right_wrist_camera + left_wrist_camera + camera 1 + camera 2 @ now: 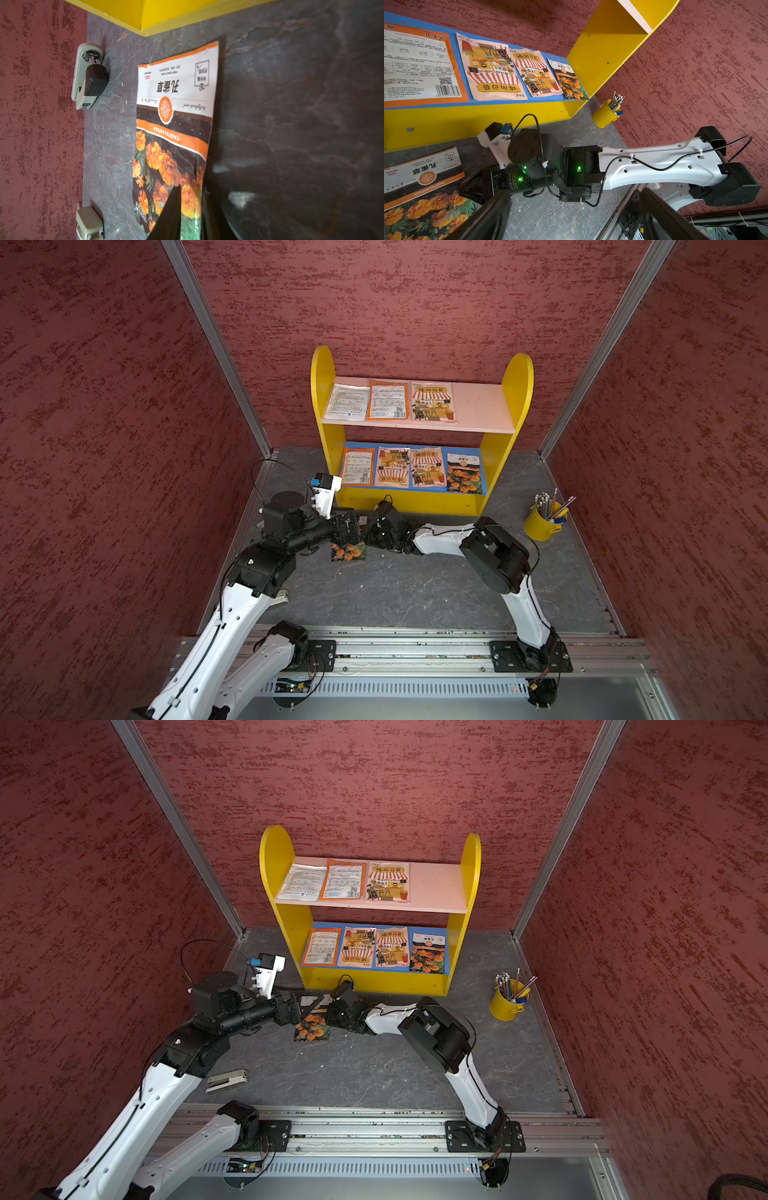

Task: Take the seed bag off the shelf
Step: Place the seed packet at the center of the board.

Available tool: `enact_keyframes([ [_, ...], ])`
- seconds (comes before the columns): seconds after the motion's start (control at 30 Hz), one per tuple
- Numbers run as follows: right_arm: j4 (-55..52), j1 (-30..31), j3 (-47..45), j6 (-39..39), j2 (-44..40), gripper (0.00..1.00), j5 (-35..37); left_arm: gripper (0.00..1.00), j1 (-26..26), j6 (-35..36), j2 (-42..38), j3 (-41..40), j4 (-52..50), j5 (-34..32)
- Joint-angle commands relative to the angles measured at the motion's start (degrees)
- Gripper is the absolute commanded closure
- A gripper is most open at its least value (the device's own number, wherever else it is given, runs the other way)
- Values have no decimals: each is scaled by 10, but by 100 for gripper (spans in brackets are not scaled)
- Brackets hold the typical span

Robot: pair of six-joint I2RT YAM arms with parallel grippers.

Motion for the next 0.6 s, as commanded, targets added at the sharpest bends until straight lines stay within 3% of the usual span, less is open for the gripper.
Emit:
enact_keyframes([
  [0.0,-1,-3,12,-6,8,75,9,0,3,5,-6,-4,8,-1],
  [0.27,-11,-7,-23,-31,-36,71,48,0,4,9,-6,0,-2,-13],
  [0.57,-9,-10,-94,-147,-171,58,34,0,4,12,10,14,0,-13],
])
